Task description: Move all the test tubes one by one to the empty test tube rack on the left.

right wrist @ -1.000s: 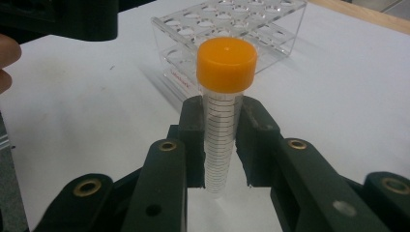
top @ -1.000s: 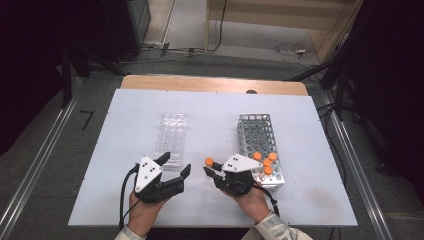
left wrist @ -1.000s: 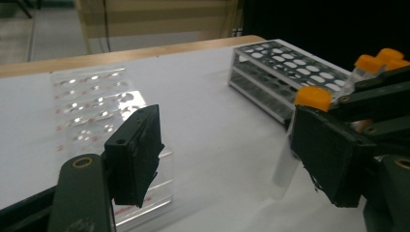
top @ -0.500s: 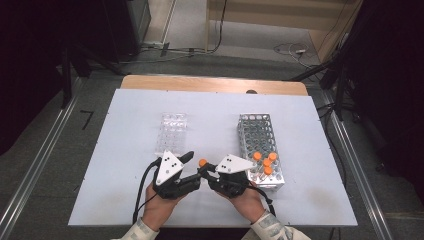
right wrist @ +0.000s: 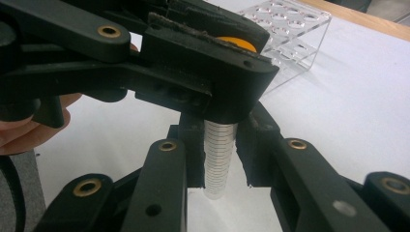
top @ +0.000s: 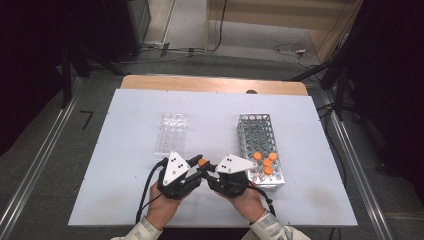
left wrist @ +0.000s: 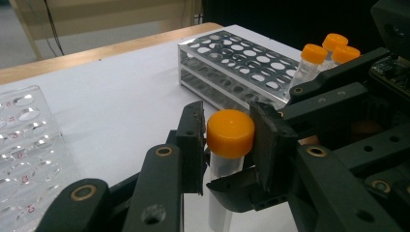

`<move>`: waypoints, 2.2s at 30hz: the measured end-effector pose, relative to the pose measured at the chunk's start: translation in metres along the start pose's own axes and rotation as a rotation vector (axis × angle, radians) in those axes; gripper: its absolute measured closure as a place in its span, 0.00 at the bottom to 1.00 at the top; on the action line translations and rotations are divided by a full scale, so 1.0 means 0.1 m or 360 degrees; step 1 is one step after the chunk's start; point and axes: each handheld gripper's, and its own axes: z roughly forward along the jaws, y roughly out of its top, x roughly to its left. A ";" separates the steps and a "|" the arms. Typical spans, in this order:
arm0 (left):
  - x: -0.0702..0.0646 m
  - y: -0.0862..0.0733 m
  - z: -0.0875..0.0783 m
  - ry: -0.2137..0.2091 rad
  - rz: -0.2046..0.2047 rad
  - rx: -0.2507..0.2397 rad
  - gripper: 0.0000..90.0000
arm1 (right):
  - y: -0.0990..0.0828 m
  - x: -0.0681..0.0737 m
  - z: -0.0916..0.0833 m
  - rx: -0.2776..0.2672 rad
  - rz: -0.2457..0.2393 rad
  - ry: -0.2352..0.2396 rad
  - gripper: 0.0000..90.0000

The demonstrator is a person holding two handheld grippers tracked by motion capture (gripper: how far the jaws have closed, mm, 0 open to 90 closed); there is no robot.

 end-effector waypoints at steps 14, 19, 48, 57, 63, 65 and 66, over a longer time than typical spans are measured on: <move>0.05 0.06 -0.02 0.0009 -0.0007 -0.0009 0.78 | 0.01 -0.04 -0.06 0.0017 0.0059 0.0016 0.36; 0.13 0.11 -0.05 0.0034 -0.0042 -0.0023 0.78 | 0.01 -0.01 -0.13 0.0033 0.0047 -0.0015 0.28; 0.82 0.42 -0.43 0.0361 -0.0176 -0.0189 0.78 | -0.10 0.01 -0.29 0.0050 0.0069 0.0015 0.23; 0.95 0.38 -0.45 0.0443 -0.0187 -0.0181 0.78 | -0.12 0.00 -0.30 0.0057 0.0072 0.0017 0.23; 0.99 0.36 -0.46 0.0477 -0.0190 -0.0175 0.78 | -0.12 0.00 -0.30 0.0053 0.0077 0.0018 0.23; 1.00 0.36 -0.46 0.0487 -0.0189 -0.0176 0.78 | -0.12 0.00 -0.30 0.0049 0.0081 0.0017 0.23; 1.01 0.36 -0.46 0.0493 -0.0188 -0.0176 0.78 | -0.12 0.00 -0.30 0.0049 0.0081 0.0017 0.23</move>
